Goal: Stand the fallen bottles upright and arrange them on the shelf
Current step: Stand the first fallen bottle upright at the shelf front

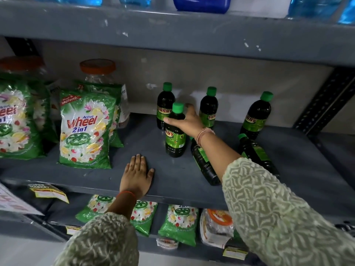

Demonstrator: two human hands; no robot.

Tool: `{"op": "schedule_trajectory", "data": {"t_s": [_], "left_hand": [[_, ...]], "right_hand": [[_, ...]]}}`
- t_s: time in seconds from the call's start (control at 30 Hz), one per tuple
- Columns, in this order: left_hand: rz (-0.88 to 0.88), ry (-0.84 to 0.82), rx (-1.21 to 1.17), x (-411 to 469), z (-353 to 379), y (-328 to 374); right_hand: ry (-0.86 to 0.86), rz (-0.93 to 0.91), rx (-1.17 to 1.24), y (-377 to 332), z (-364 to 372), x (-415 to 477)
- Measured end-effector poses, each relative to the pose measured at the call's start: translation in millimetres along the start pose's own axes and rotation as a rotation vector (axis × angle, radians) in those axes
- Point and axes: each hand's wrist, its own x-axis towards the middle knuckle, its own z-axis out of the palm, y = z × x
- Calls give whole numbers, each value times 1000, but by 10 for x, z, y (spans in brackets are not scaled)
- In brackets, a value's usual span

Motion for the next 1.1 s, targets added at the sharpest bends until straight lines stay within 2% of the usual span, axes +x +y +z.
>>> {"op": "schedule_trajectory", "data": {"t_s": [0.07, 0.27, 0.43, 0.73, 1.1], "left_hand": [[2, -3, 1, -2, -4, 3], [-3, -9, -3, 1, 2, 4], [6, -3, -1, -2, 6, 4], [33, -11, 15, -7, -9, -1], [45, -29, 14, -8, -23, 1]], "right_hand": [[69, -49, -121, 43, 18, -10], [-63, -36, 48, 68, -87, 14], [-29, 12, 128, 116, -33, 17], [-77, 37, 186, 96, -39, -31], [-139, 7, 249, 133, 27, -815]]}}
